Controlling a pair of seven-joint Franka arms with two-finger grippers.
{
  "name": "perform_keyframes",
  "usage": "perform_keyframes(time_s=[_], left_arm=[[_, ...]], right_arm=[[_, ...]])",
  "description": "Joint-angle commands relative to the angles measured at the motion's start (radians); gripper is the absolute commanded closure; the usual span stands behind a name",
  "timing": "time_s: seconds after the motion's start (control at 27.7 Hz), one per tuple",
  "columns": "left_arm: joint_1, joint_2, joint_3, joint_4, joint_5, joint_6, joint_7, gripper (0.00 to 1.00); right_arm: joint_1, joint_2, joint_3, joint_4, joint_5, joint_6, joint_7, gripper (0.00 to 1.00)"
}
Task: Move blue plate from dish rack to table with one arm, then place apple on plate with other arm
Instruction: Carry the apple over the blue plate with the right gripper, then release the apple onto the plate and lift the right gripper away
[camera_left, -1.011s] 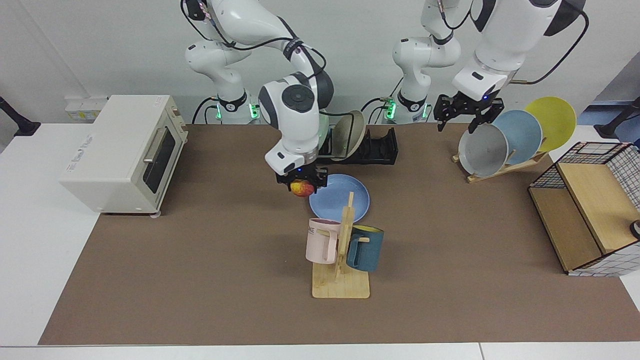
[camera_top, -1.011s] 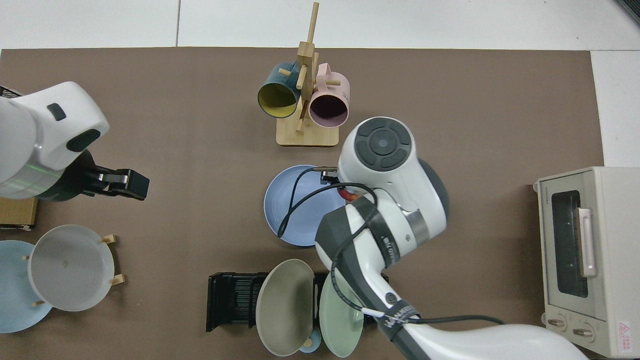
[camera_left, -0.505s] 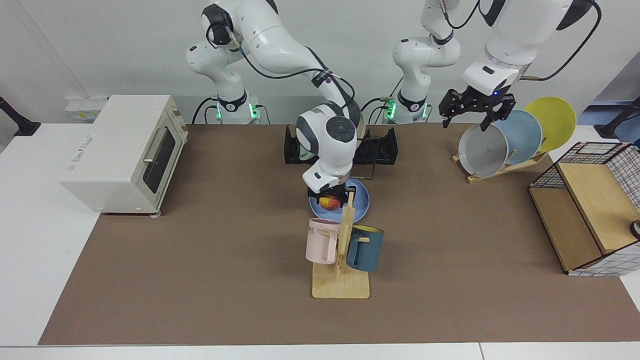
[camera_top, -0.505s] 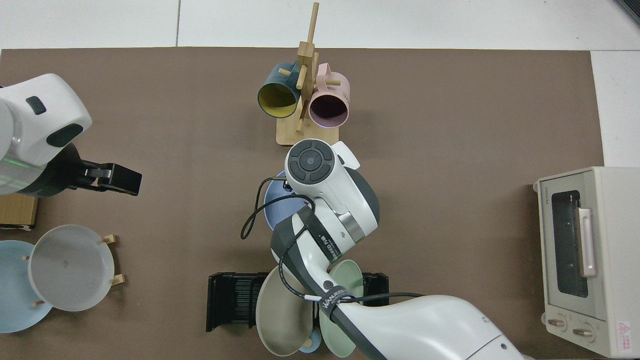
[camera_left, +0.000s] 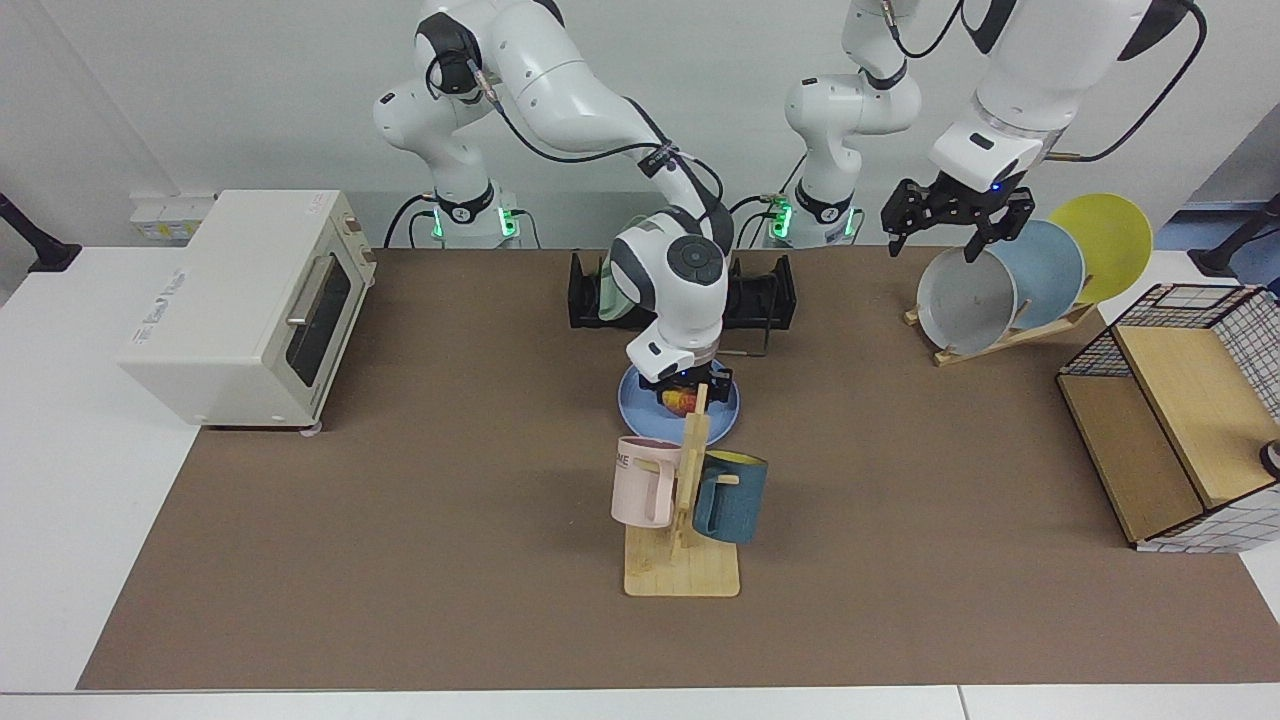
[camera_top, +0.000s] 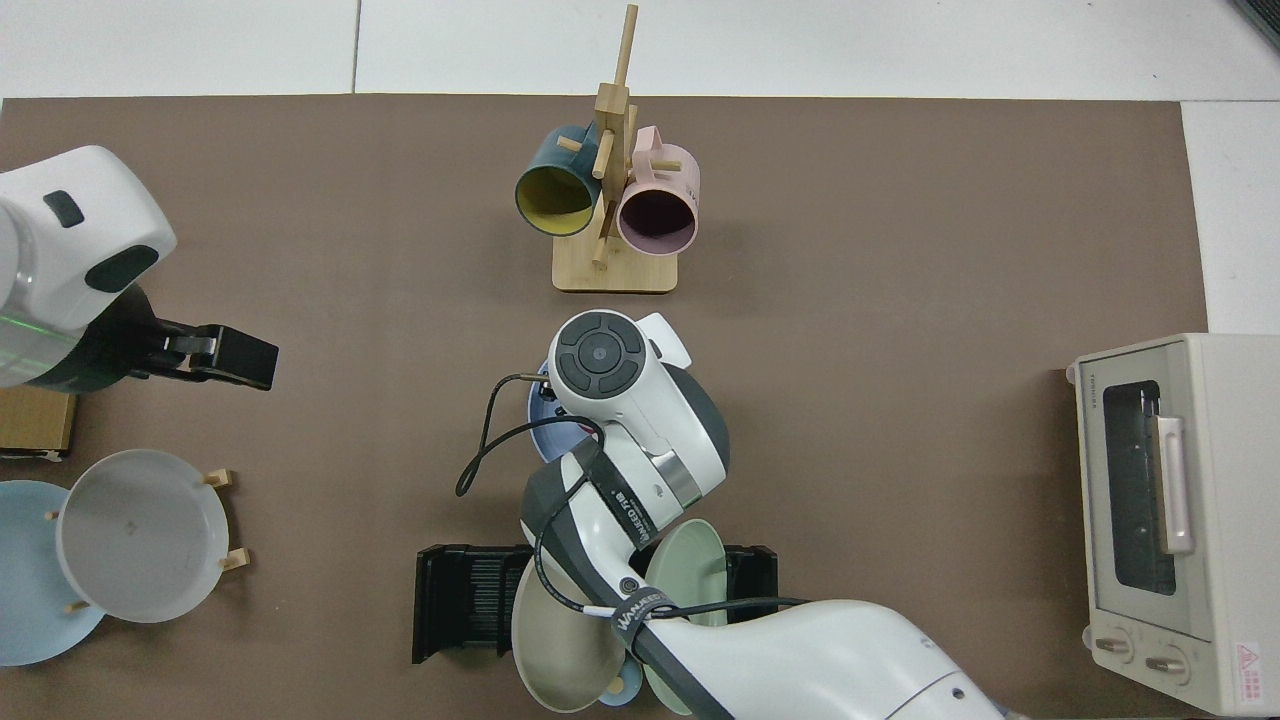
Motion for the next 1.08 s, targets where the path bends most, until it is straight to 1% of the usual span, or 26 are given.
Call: perform_keyframes(time_s=[0.0,0.14,0.25,0.36,0.47,0.51,0.61,0.79,0.9,1.05], left_arm=[[0.004,0.009,0.001,0.019,0.011,-0.014,0.011,0.00],[0.004,0.009,0.001,0.019,0.011,-0.014,0.011,0.00],[0.004,0.009,0.001,0.019,0.011,-0.014,0.011,0.00],[0.004,0.009,0.001,0.019,0.011,-0.014,0.011,0.00],[0.004,0.009,0.001,0.019,0.011,-0.015,0.011,0.00],[0.004,0.009,0.001,0.019,0.011,-0.014,0.011,0.00],[0.004,0.009,0.001,0.019,0.011,-0.014,0.011,0.00],[0.004,0.009,0.001,0.019,0.011,-0.014,0.011,0.00],[0.004,0.009,0.001,0.019,0.011,-0.015,0.011,0.00],[0.004,0.009,0.001,0.019,0.011,-0.014,0.011,0.00]], right_arm=[[0.004,-0.019,-0.004,-0.025,0.024,0.009,0.021,0.00],[-0.016,-0.080,-0.004,-0.012,0.025,-0.074,0.023,0.00],[-0.029,-0.131,-0.006,-0.002,0.036,-0.114,0.018,0.00],[-0.042,-0.170,-0.017,0.011,0.069,-0.131,0.012,0.00],[-0.092,-0.202,-0.018,0.017,0.148,-0.132,0.009,0.00],[-0.114,-0.219,-0.018,0.017,0.163,-0.132,-0.006,0.00],[-0.178,-0.265,-0.018,-0.006,0.156,-0.140,-0.119,0.00],[-0.284,-0.337,-0.021,-0.086,0.145,-0.167,-0.279,0.00],[-0.339,-0.369,-0.021,-0.115,0.099,-0.192,-0.411,0.00],[-0.414,-0.394,-0.021,-0.124,0.036,-0.227,-0.518,0.00]])
